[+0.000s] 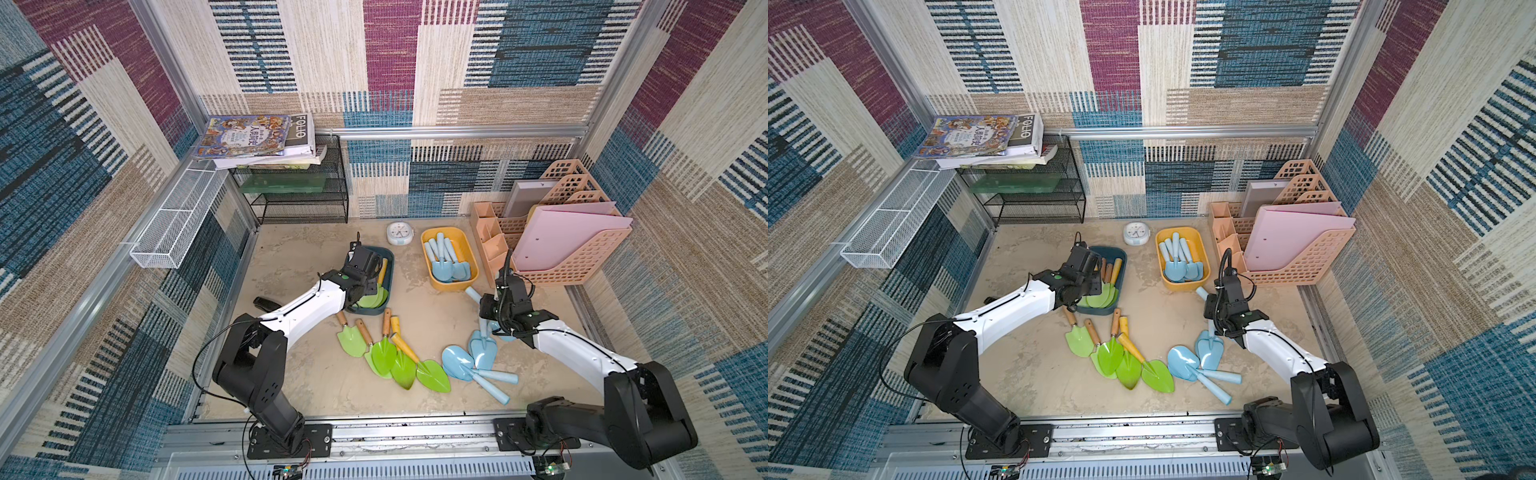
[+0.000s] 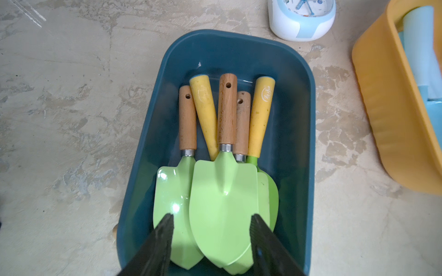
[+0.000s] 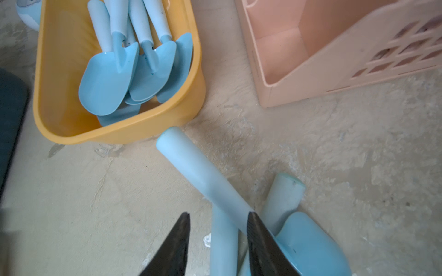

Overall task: Sort the small shovels by color and place them into the storage box
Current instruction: Pick up the shovel from the center of the board.

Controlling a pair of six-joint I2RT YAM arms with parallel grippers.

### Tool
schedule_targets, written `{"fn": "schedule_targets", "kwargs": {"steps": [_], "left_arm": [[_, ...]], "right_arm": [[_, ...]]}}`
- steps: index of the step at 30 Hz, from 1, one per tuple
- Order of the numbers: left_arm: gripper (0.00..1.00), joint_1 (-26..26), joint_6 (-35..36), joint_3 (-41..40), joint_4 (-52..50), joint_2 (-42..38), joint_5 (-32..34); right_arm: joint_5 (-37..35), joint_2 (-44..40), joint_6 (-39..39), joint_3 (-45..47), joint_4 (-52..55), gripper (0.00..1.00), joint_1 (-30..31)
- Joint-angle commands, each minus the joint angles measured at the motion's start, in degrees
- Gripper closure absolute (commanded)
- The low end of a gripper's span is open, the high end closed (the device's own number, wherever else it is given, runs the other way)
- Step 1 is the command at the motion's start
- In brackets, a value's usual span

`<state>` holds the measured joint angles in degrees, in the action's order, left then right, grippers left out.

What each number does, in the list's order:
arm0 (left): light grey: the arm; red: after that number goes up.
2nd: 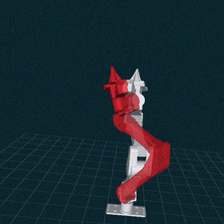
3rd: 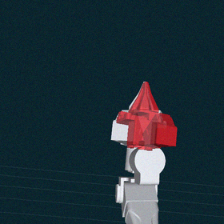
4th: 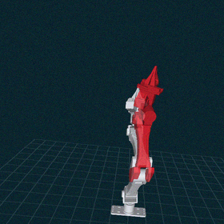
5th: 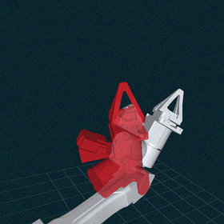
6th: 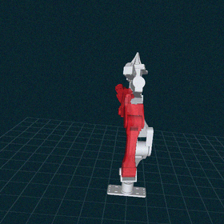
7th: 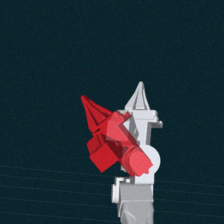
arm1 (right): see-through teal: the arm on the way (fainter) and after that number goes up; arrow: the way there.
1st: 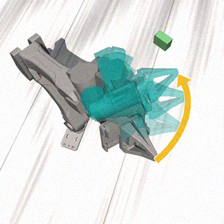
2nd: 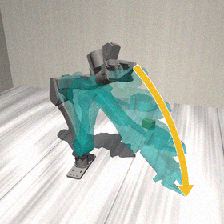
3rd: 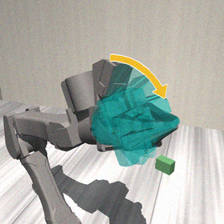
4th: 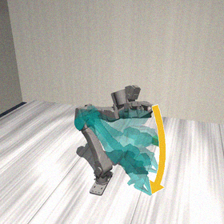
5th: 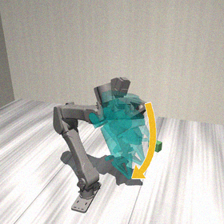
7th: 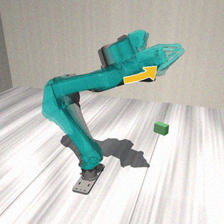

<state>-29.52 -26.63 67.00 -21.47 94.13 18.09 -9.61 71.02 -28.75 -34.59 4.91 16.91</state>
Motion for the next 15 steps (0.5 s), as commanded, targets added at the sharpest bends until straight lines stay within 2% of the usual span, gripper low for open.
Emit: {"fn": "schedule_targets", "kwargs": {"steps": [1, 7, 12, 15], "left_arm": [[0.46, 0.1, -0.4, -0.4, 0.3, -0.2, -0.2], [0.46, 0.1, -0.2, -0.6, 0.1, -0.2, 0.0], [0.46, 0.1, -0.4, -1.2, 0.7, -0.6, 0.1], [0.46, 0.1, -0.7, -1.4, 0.9, -0.6, -0.1]], "right_arm": [[4.3, -1.5, 0.4, 0.6, 2.9, 0.59, 0.7], [6.3, -2.8, 0.1, -0.3, 11.3, 0.6, 6.1], [2.8, -5.6, -5.3, -0.7, 21.7, 0.6, 11.9], [2.4, -8.4, -9.9, -0.4, 26.2, 0.6, 13.3]]}}
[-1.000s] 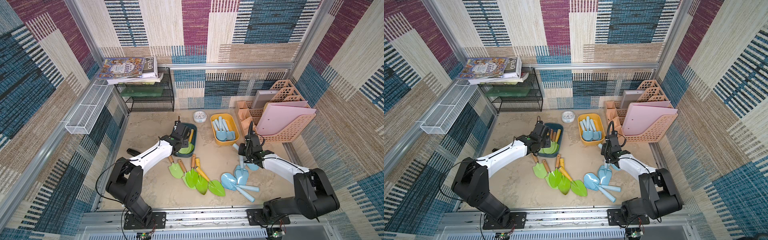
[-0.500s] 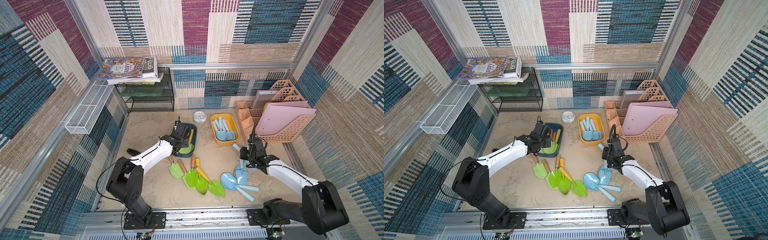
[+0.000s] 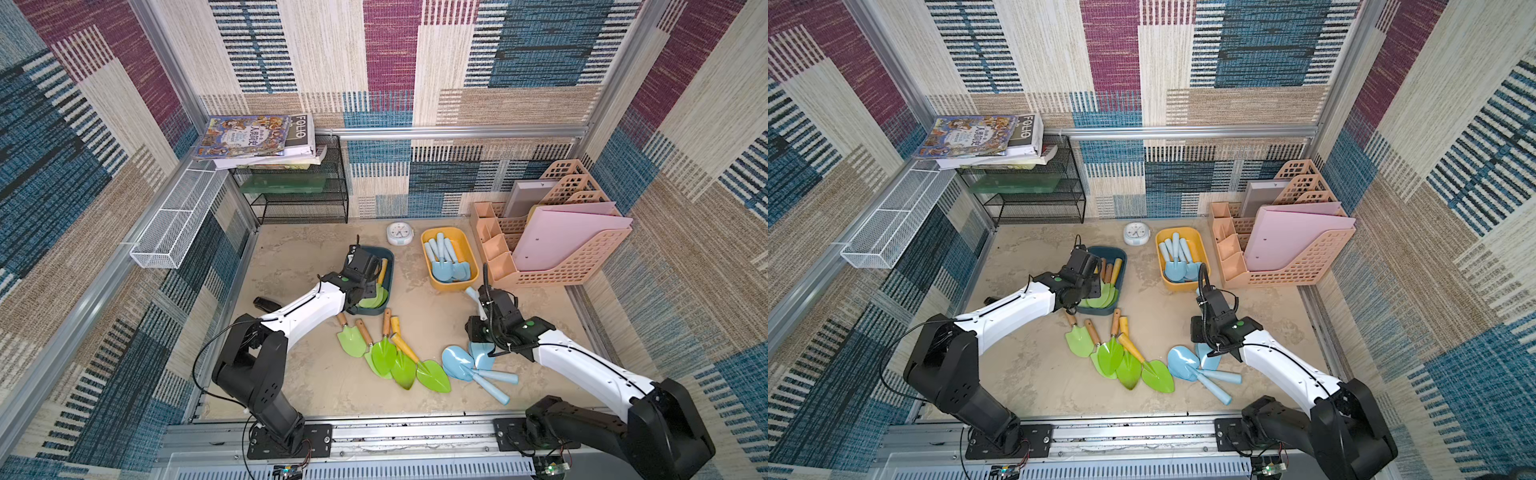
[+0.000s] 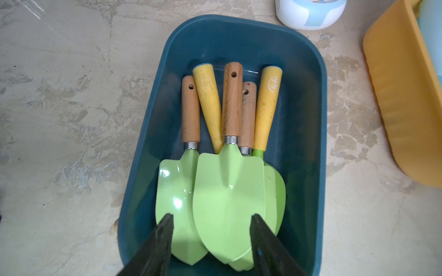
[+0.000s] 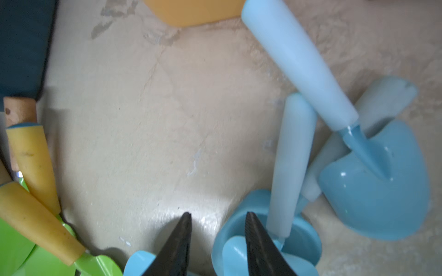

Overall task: Sort the small shovels by color and place them into the storage box
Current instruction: Pick up the shovel from the center of the board.

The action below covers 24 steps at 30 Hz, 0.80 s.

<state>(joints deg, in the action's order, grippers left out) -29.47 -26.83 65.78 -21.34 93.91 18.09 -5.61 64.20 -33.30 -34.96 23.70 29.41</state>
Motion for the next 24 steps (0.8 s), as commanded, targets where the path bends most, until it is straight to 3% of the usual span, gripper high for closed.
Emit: {"fn": "schedule_targets", "kwargs": {"steps": [1, 12, 20, 24], "left_arm": [[0.46, 0.1, -0.6, -0.3, 0.9, -0.4, -0.2], [0.46, 0.1, 0.0, -0.9, 1.7, -0.4, -0.6], [0.46, 0.2, -0.1, -2.0, 2.3, -0.7, -0.2], [0.46, 0.2, -0.1, -2.0, 2.1, -0.6, -0.1]], "right_arm": [[-2.0, -2.8, -7.1, 0.0, 8.4, 0.6, 0.9], [-2.8, -8.5, -17.1, 7.2, 12.3, 0.58, -0.3], [6.0, -12.1, -15.7, 13.4, 1.5, 0.58, -5.7], [7.0, -12.4, -14.3, 12.7, -1.9, 0.58, -7.3]]}}
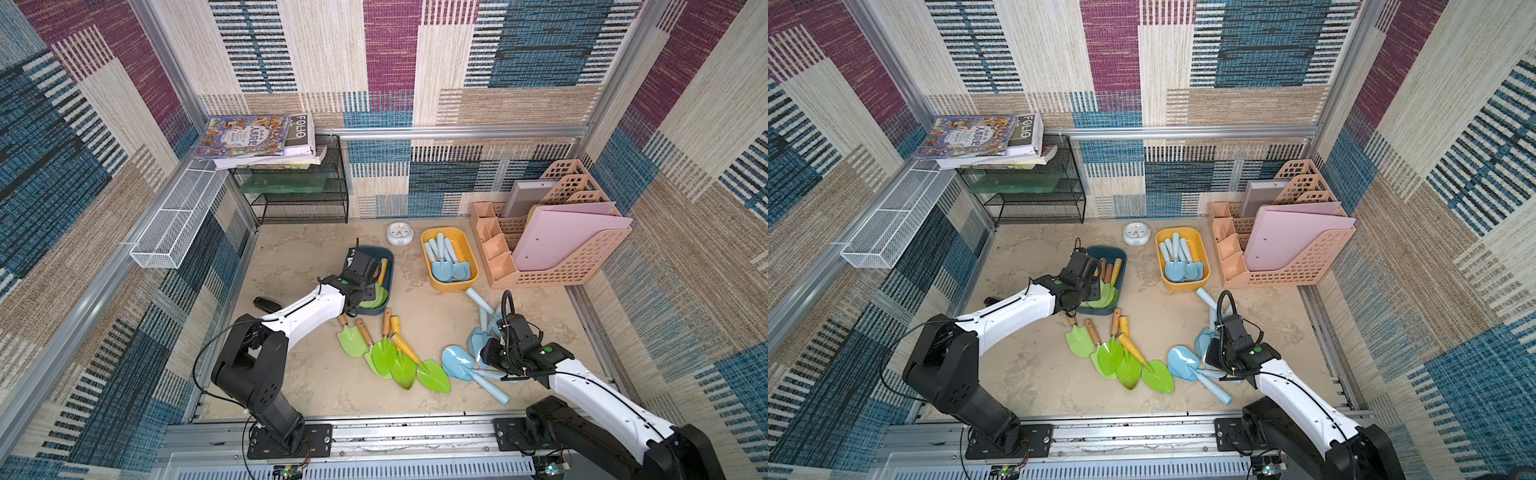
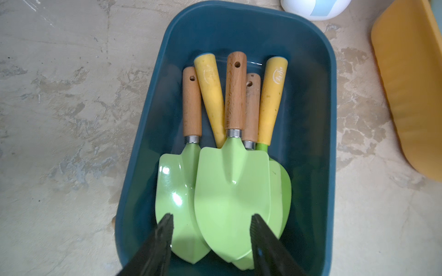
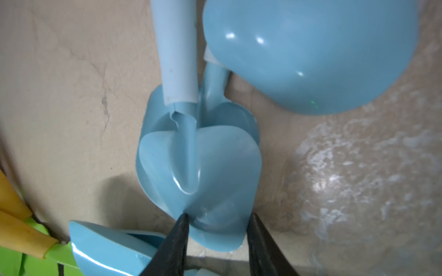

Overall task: Sort the small shovels by color and place them into the storage box
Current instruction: Pick up the shovel from the center of the board.

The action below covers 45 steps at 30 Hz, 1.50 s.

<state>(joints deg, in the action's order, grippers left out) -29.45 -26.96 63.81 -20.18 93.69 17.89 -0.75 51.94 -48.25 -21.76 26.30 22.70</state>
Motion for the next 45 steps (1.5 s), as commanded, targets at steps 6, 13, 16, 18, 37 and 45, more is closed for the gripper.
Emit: {"fn": "schedule_targets", "kwargs": {"steps": [6, 13, 16, 18, 37, 45], "left_arm": [[0.46, 0.2, -0.2, 0.3, 1.0, 0.2, -0.1], [0.46, 0.1, -0.3, 1.1, 0.5, 1.3, -0.4], [0.46, 0.1, -0.3, 1.3, 0.5, 1.6, -0.4], [0.46, 0.1, -0.2, 1.4, 0.3, 1.8, -0.3], [0.46, 0.1, 0.1, 1.8, 0.2, 2.8, -0.2], [0.46, 0.1, 0.2, 1.6, -0.1, 2.7, 0.4]], "right_arm": [[3.4, 3.6, 4.0, -3.1, -9.6, 0.59, -0.7], [9.6, 11.7, 8.7, -6.8, -14.2, 0.61, 2.1], [9.1, 14.5, 10.0, -8.1, -15.4, 0.61, 4.1], [6.7, 16.1, 10.1, -9.2, -15.0, 0.62, 5.3], [0.6, 13.5, 9.3, -8.8, -13.1, 0.62, -10.7], [3.9, 17.5, 9.2, -8.9, -17.3, 0.63, -12.8]]}}
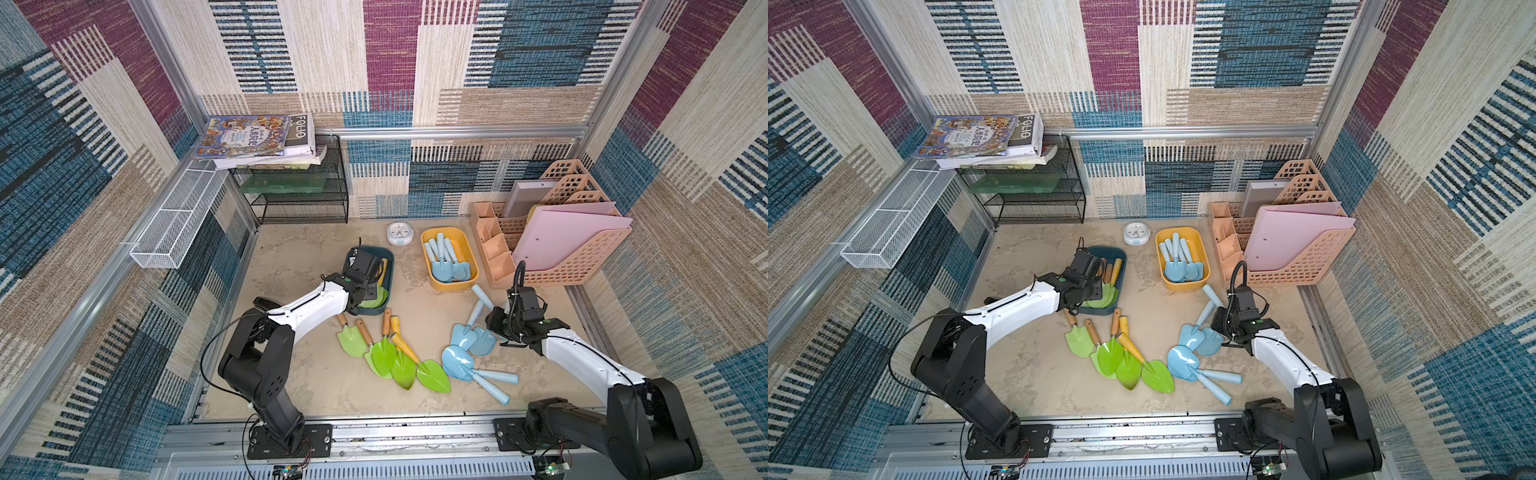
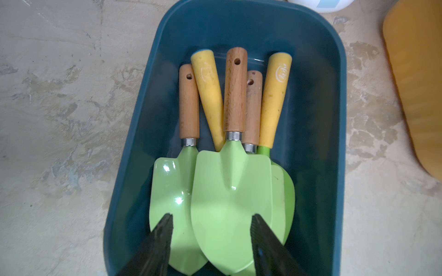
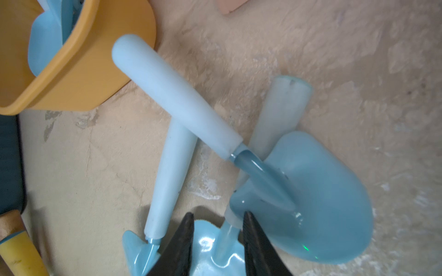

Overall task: Sort the small shovels by color and place them into the storage box
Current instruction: Pick up the shovel from the center of the board.

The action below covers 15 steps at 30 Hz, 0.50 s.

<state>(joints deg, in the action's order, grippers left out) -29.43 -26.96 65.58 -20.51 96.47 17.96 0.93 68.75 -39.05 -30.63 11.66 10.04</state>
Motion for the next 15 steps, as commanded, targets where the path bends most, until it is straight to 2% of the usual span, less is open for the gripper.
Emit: {"fn": "schedule_targets", "kwargs": {"steps": [1, 7, 15], "left_arm": [[0.46, 0.1, 0.2, -0.2, 0.3, -0.1, 0.3], [0.45, 0.1, 0.1, -0.1, 0.1, 0.1, 0.5], [0.45, 0.1, 0.3, -0.1, -0.2, -0.1, 1.0]], "right_arm": [[2.6, 1.1, -0.1, 0.0, -3.3, 0.63, -0.1], [3.9, 3.9, 0.0, -0.5, -5.4, 0.64, -0.2], [-3.0, 5.2, 2.7, -2.3, -2.1, 0.64, -3.4]]}}
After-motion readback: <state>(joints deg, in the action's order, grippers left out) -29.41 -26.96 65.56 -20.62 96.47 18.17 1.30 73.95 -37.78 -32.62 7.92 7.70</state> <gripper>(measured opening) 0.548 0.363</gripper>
